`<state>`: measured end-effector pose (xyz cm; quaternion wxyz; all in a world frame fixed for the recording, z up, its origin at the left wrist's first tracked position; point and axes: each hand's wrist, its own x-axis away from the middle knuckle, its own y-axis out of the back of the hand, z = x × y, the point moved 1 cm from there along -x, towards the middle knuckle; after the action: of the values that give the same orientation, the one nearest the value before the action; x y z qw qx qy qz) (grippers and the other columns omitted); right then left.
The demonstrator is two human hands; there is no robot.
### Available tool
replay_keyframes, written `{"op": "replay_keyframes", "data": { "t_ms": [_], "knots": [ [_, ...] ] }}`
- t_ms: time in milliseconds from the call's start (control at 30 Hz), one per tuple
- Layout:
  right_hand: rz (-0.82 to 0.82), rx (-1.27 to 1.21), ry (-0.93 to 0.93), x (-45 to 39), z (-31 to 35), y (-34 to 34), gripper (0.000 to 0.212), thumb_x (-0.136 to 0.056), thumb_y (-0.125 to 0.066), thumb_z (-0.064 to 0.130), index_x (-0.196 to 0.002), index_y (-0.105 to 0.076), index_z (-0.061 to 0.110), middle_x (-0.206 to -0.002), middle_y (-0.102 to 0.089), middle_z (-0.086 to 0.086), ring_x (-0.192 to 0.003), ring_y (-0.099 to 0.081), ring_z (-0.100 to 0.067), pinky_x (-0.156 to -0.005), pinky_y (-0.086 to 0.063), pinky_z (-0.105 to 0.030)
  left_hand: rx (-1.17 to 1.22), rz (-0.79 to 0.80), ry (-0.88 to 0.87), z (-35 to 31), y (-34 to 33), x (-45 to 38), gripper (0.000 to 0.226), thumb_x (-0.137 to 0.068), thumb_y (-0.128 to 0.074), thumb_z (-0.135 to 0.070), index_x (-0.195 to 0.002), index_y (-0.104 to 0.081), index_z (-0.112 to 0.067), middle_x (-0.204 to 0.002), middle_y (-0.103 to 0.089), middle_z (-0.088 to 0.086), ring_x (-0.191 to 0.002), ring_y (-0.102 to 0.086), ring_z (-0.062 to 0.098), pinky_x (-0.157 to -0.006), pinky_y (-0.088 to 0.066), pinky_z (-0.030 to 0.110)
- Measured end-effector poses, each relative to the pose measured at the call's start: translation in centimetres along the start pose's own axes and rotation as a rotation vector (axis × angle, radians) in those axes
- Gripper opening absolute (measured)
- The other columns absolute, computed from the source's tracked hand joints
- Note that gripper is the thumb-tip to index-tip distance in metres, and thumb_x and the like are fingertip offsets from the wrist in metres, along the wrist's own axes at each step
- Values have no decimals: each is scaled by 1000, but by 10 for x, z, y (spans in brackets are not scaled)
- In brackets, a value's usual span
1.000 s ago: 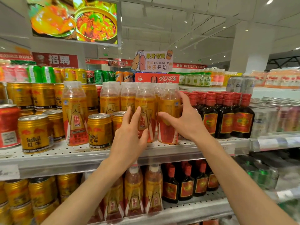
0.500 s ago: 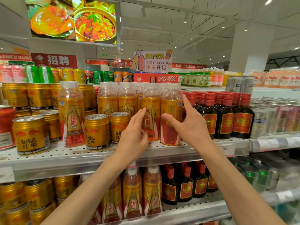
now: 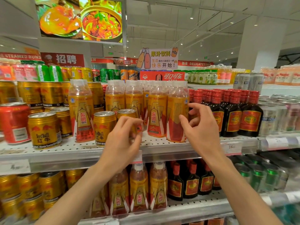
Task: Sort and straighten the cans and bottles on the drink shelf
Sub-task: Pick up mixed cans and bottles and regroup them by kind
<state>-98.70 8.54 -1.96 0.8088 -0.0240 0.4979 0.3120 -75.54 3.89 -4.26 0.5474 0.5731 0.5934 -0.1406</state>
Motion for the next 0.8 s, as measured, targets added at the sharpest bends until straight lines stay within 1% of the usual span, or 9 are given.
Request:
{"op": "replay_keyframes", "data": {
  "t_ms": [33,100,233,300,400,500,633,700,800],
  "knots": [
    [-6,-12,31,2,4,-1,33,-91,-71,29,-121,-59,22,-100,-59,5,-68,-61,-4,-65,-57,-28,-38,-23,-13,2,11,2,26,-90,-69,-12,-114,-63,-22,-104,-51,-13,-74,-59,8,-65,-51,21],
    [30,-24,84,4,15,-7,22,-92,-71,25,-111,-62,22,-95,-61,7,-67,-61,-6,-63,-57,-29,-104,-73,-20,9,32,5,23,-89,-71,-14,-110,-64,-20,-101,-52,-9,-69,-56,10,-62,-52,29],
    [245,-4,166,3,38,-37,13,-92,-70,28,-103,-64,24,-94,-61,12,-74,-60,-3,-70,-58,-31,-186,-149,10,30,65,5,29,-86,-73,-14,-113,-64,-19,-103,-48,-6,-65,-52,7,-59,-50,28],
    [346,7,190,1,49,-58,15,-93,-69,33,-106,-64,27,-102,-59,14,-75,-57,0,-76,-59,-36,-215,-157,46,41,75,7,34,-85,-75,-18,-118,-63,-18,-106,-46,-4,-63,-53,6,-58,-51,26],
    [443,42,198,-2,66,-83,27,-93,-66,42,-116,-58,30,-115,-52,14,-76,-57,-2,-85,-57,-42,-219,-123,86,53,81,13,43,-87,-73,-31,-128,-59,-24,-120,-45,-3,-66,-58,5,-63,-54,20],
    [449,48,177,-7,75,-95,29,-92,-66,47,-111,-51,30,-108,-50,15,-73,-58,-5,-80,-58,-39,-211,-83,96,59,81,17,50,-91,-67,-40,-137,-50,-33,-124,-43,-9,-70,-61,5,-68,-58,26],
    [510,67,168,-12,76,-102,37,-91,-65,52,-115,-46,31,-109,-56,13,-76,-54,-2,-78,-55,-31,-200,-48,89,63,81,19,55,-94,-62,-44,-144,-40,-39,-114,-50,-12,-70,-60,2,-68,-56,21],
    [555,60,148,-13,77,-101,34,-91,-66,51,-110,-46,31,-105,-57,13,-76,-52,-1,-75,-50,-27,-197,-38,80,64,81,19,55,-94,-61,-44,-144,-39,-40,-112,-51,-13,-70,-60,2,-68,-55,20],
    [549,20,103,-17,77,-97,31,-90,-65,52,-100,-48,28,-94,-59,14,-74,-52,-5,-71,-45,-27,-189,-29,71,65,82,18,54,-95,-61,-44,-144,-38,-42,-115,-50,-15,-74,-61,4,-67,-52,17]
  ]
}}
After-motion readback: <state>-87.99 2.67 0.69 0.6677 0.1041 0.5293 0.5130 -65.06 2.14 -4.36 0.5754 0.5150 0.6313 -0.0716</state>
